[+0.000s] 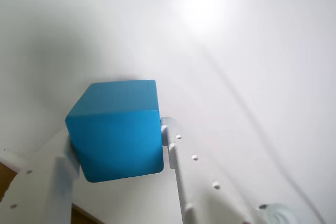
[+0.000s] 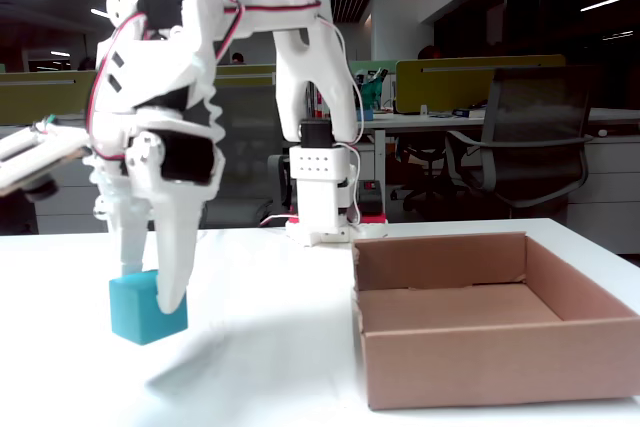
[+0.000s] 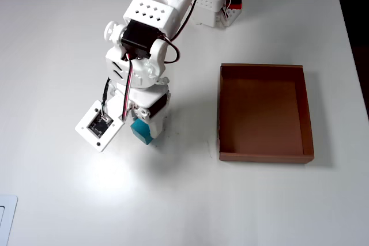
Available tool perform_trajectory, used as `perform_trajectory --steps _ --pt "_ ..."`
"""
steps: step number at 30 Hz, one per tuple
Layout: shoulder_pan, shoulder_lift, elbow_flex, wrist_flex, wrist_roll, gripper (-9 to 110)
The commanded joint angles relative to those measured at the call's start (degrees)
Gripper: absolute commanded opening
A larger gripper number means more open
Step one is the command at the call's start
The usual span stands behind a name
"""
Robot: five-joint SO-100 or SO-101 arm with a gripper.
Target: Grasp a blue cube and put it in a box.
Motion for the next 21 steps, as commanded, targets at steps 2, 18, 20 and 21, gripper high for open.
perform_trajectory --steps 2,18,20,21 --pt "-2.72 8.17 -3.69 2.81 0.09 14" --pt "-18.98 24.96 -0.79 16.96 6.24 14" --pt "-21.45 26.63 0.62 18.02 7.03 14" --pt "-22.76 27.60 1.49 18.37 7.38 14"
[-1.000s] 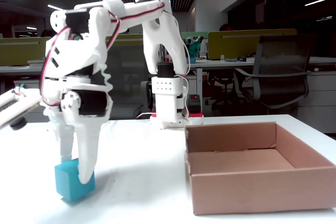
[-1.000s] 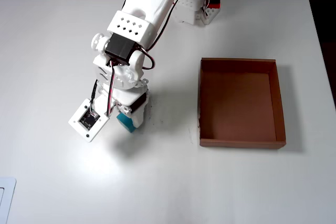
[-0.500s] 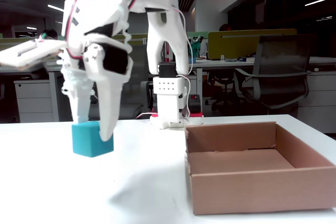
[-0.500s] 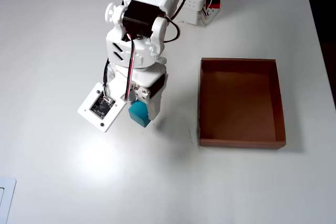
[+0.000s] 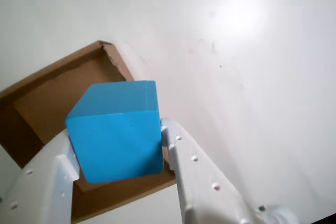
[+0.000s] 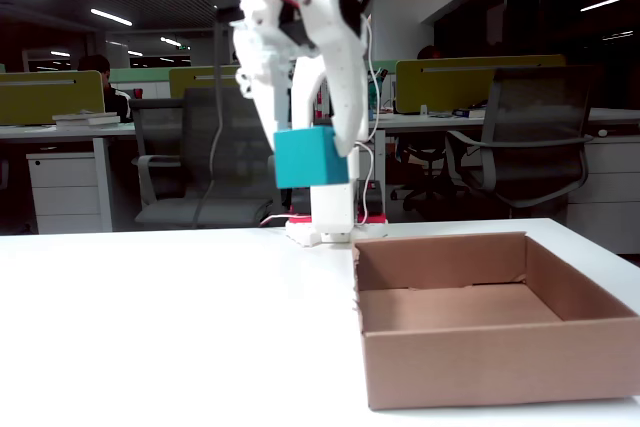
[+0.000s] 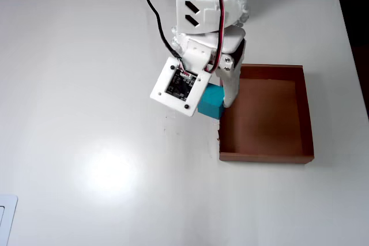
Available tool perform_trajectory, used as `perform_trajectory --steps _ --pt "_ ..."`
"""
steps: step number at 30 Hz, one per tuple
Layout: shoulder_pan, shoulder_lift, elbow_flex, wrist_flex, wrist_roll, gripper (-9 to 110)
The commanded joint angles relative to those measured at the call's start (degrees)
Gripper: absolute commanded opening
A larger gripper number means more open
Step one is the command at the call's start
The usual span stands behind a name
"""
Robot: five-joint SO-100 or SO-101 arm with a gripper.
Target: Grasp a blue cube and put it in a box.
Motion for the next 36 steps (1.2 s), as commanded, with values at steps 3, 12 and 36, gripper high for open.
perform_trajectory --steps 3,12,36 --pt "-6.24 6.94 4.13 0.97 1.14 14" --pt "-13.36 10.20 14.33 -1.76 2.20 14" --pt "-20.30 -1.67 29.88 -23.55 8.26 13"
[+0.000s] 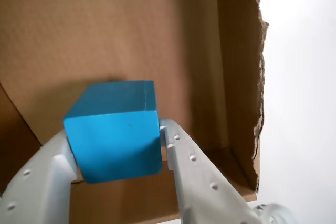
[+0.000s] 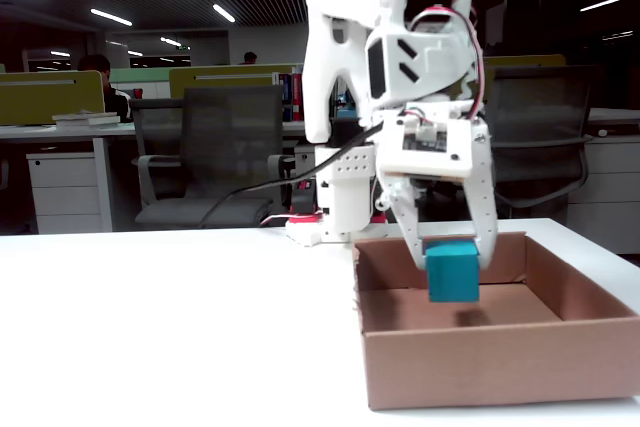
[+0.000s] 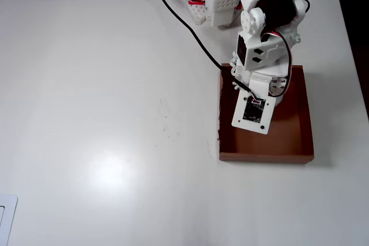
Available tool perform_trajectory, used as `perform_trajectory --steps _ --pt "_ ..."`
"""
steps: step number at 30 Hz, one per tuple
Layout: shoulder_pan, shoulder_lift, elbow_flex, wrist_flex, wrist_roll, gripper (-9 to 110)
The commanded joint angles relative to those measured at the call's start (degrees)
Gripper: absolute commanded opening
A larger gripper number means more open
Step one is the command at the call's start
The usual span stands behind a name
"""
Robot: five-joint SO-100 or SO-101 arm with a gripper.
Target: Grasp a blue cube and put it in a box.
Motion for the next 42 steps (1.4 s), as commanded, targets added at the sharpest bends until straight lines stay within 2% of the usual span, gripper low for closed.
perform_trajectory --steps 1,16,21,26,42 --pt "-0.79 -0.26 0.09 -1.85 0.26 13" --pt "-0.62 -2.55 3.25 -5.89 0.26 14" --pt "-0.44 -2.29 3.25 -5.36 0.26 22" --pt "-0.44 -2.29 3.16 -5.27 0.26 23" --pt "0.88 8.44 0.62 3.34 -0.26 25"
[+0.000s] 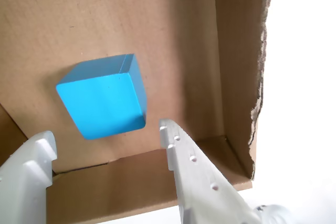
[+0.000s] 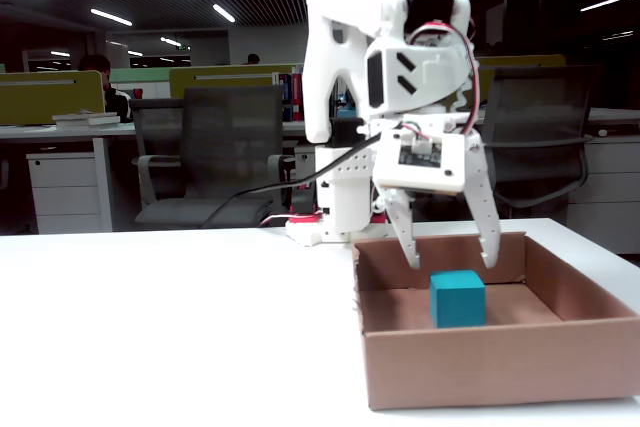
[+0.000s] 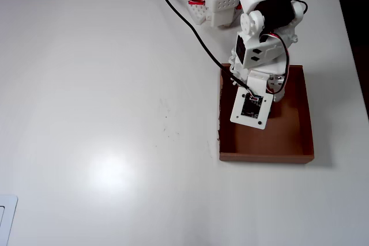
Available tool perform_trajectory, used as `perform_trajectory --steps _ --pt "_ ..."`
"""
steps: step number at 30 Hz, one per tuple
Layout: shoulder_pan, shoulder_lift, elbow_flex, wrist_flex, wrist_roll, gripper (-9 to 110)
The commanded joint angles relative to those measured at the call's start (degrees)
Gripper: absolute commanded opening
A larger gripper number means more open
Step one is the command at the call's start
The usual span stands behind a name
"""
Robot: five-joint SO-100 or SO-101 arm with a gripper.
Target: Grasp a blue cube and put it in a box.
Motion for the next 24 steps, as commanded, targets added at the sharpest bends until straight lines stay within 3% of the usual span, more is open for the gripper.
perform_trajectory --steps 1,13,24 --pt "0.70 5.71 -2.90 1.41 -0.44 25" --pt "2.72 24.61 2.81 7.91 -3.60 25" --pt "4.48 45.35 17.93 8.61 -8.96 25"
